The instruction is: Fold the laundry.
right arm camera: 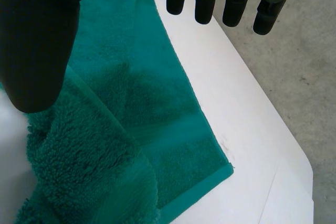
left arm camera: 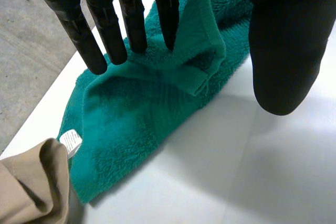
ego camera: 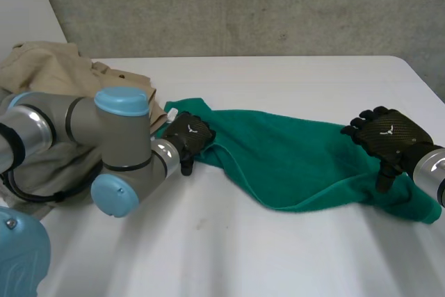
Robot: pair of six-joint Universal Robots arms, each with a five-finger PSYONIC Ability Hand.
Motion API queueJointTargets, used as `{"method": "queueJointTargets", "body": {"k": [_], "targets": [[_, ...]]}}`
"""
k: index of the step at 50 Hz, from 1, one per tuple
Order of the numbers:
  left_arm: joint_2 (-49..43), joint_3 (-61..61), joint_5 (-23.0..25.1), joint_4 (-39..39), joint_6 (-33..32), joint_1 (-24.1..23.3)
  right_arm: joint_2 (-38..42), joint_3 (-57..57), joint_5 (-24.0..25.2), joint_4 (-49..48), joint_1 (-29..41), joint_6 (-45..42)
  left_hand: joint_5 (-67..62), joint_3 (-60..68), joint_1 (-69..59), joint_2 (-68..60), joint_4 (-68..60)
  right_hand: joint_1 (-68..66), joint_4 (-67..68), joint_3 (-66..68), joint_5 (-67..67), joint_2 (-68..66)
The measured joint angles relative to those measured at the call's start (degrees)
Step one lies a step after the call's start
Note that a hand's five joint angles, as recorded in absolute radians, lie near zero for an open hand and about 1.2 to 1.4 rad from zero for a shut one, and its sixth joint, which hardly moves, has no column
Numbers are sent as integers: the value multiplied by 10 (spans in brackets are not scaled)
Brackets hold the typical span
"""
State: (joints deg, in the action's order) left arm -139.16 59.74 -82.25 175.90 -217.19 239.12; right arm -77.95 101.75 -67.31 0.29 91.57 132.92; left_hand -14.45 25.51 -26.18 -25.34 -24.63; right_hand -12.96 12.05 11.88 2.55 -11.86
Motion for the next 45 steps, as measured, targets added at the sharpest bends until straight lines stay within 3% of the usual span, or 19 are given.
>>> {"method": "queueJointTargets", "body": {"k": [20,24,25,26,31,40,45], "targets": [[-48,-80,-2,5,29,-22,5,1,3,-7,-16,0,-49,34,-23,-35,-45,0,0,0,0,0],[-63,-93,-1,16,32,-25,9,1,5,-9,-17,1,-213,215,-222,-218,-215,0,0,0,0,0],[-66,-97,-1,18,33,-25,10,1,5,-9,-17,1,-213,215,-222,-218,-215,0,0,0,0,0],[-72,-103,-2,23,34,-24,11,1,5,-10,-17,2,-381,372,-392,-382,-385,0,0,0,0,0],[-83,-125,-9,34,50,-18,14,-3,5,-11,-21,6,-417,426,-405,-430,-440,0,0,0,0,0],[46,-35,-24,3,107,3,4,-28,6,34,-43,4,-417,426,-405,-430,-440,0,0,0,0,0],[144,60,-17,8,98,23,-10,-67,20,129,-67,-21,-417,426,-405,-430,-441,0,0,0,0,0]]}}
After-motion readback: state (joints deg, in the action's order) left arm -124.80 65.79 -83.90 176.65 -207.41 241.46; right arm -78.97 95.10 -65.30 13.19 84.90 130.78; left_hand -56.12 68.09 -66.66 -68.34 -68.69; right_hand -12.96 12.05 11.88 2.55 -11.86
